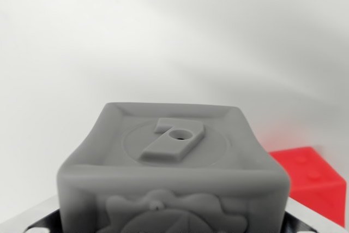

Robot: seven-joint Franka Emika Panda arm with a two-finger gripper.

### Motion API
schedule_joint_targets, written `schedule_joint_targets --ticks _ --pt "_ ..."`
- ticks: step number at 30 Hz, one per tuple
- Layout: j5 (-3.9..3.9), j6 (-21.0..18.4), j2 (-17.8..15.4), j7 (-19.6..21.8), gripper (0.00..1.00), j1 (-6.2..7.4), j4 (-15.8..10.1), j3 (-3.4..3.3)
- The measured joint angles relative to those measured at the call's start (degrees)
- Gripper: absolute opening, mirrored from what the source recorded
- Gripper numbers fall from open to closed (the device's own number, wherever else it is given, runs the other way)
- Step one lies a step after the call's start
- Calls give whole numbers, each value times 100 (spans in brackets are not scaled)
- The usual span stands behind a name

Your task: Destack cube

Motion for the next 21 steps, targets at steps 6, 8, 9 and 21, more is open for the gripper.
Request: schedule_joint_targets --ticks 6,8,9,21 --pt "0 0 90 263 0 119 93 0" --pt "0 0 122 355 0 159 125 0" --pt "0 0 137 397 0 179 143 0" --pt "0 -2 309 880 0 388 331 0"
